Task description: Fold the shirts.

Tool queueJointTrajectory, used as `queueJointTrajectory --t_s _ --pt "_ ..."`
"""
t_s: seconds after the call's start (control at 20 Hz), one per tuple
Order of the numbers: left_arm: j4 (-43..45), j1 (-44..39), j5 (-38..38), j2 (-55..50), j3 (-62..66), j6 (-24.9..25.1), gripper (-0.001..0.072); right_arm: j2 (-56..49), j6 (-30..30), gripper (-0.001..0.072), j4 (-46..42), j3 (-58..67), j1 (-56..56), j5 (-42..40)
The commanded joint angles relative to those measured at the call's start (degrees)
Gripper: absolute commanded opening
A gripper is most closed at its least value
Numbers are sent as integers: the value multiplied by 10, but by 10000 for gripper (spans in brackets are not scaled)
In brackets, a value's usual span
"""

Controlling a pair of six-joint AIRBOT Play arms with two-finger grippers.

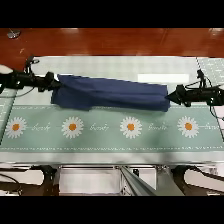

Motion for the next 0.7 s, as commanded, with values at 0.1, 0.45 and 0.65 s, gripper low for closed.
queueJointTrajectory --t_s 0.1,0.45,0.65 --pt "2 -33 15 -130 183 -72 31 -115 47 20 0 116 11 -11" --pt "2 -37 3 -188 203 -92 102 -164 52 343 11 141 11 -47" --pt "33 -7 -106 -186 248 -86 704 -163 40 632 14 171 -20 13"
